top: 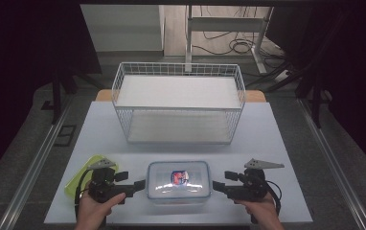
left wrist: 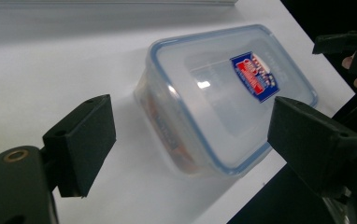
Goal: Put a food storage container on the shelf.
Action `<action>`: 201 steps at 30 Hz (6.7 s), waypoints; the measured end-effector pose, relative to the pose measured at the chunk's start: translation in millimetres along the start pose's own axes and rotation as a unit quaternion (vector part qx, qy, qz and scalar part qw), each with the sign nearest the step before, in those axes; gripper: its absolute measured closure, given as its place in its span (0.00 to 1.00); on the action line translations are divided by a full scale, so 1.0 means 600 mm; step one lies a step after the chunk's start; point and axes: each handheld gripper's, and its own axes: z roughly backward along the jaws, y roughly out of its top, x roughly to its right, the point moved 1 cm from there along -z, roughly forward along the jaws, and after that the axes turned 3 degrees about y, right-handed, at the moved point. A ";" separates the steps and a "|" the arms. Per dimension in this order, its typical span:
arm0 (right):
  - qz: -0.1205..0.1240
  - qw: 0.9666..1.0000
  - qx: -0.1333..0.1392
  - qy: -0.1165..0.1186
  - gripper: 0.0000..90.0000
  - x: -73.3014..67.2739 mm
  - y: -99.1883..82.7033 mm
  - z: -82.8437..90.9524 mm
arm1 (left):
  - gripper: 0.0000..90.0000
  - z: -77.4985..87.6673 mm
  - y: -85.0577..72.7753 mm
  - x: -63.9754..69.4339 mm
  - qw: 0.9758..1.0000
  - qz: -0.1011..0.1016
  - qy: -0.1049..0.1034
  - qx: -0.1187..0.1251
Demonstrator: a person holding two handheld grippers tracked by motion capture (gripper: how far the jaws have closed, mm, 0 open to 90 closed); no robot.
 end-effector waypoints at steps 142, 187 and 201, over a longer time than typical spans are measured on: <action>-0.146 0.983 -0.057 0.094 0.57 0.034 -0.004 -0.057 | 0.59 -0.067 -0.022 -0.034 0.984 0.099 -0.138 -0.056; -0.074 0.994 -0.004 0.085 0.58 -0.019 0.101 0.002 | 0.59 -0.001 0.071 0.008 0.988 0.051 -0.143 0.003; -0.024 0.997 0.027 0.072 0.58 -0.052 0.183 0.050 | 0.59 0.042 0.147 0.043 0.989 0.011 -0.143 0.044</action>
